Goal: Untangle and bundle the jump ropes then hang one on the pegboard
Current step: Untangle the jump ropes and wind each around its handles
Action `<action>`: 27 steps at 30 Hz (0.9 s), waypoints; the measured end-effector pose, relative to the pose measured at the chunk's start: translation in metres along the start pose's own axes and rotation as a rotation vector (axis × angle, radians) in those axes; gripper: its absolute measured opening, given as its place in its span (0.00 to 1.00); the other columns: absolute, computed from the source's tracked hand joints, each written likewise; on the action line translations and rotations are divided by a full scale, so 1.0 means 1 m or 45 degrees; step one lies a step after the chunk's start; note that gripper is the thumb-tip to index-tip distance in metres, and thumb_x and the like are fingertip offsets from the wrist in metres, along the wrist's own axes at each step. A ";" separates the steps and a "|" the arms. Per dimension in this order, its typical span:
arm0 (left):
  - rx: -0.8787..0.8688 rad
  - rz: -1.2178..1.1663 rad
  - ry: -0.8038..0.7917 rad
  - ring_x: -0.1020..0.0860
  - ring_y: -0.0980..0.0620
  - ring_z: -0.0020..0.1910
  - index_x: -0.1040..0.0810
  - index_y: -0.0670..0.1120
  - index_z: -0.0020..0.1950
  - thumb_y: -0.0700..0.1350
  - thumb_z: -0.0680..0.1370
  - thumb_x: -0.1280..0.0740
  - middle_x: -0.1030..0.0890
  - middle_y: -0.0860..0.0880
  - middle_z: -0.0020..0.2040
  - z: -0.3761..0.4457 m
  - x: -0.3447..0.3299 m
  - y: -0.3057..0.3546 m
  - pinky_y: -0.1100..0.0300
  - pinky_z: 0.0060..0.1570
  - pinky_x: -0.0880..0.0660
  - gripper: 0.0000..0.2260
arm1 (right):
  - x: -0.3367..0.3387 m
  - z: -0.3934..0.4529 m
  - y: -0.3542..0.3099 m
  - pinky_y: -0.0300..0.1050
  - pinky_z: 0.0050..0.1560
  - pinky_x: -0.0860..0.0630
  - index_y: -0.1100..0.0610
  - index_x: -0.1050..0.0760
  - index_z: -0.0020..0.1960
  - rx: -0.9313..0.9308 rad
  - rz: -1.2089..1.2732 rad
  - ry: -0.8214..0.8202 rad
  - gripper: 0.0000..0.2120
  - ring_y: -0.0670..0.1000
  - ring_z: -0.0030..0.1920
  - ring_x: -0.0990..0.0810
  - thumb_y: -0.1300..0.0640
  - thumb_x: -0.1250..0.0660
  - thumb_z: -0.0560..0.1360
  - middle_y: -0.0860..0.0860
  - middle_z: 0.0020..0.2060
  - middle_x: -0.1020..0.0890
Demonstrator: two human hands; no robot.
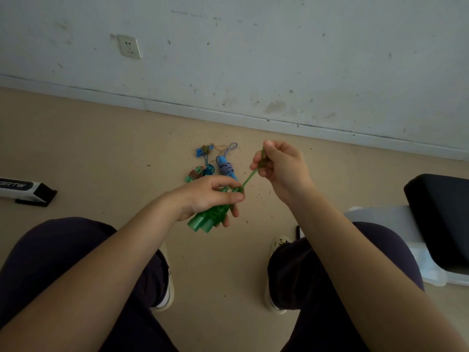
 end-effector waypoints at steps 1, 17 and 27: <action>-0.003 -0.021 -0.062 0.17 0.43 0.35 0.20 0.50 0.56 0.48 0.78 0.29 0.16 0.42 0.43 -0.001 -0.003 0.001 0.55 0.33 0.21 0.07 | 0.005 0.003 0.000 0.39 0.25 0.31 0.61 0.31 0.49 -0.016 0.016 0.073 0.06 0.51 0.29 0.21 0.62 0.43 0.83 0.56 0.32 0.22; -0.108 -0.021 0.017 0.16 0.44 0.41 0.16 0.47 0.41 0.55 0.76 0.28 0.16 0.43 0.40 -0.005 0.003 0.005 0.55 0.46 0.19 0.12 | -0.001 0.012 0.010 0.40 0.22 0.30 0.57 0.29 0.45 0.314 -0.439 0.098 0.06 0.51 0.24 0.23 0.60 0.35 0.80 0.52 0.28 0.18; -0.078 0.137 0.317 0.17 0.49 0.35 0.18 0.43 0.55 0.47 0.73 0.24 0.16 0.43 0.39 -0.027 0.051 0.050 0.59 0.34 0.21 0.14 | -0.020 0.012 -0.047 0.40 0.23 0.31 0.55 0.30 0.45 0.427 -0.360 0.149 0.06 0.51 0.24 0.25 0.59 0.35 0.80 0.52 0.30 0.18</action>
Point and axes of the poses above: each hand's wrist, its own z-axis towards the middle knuckle, its own x-axis out of the back of the hand, y = z × x, the point moved 2 cm from there along z, towards the middle knuckle
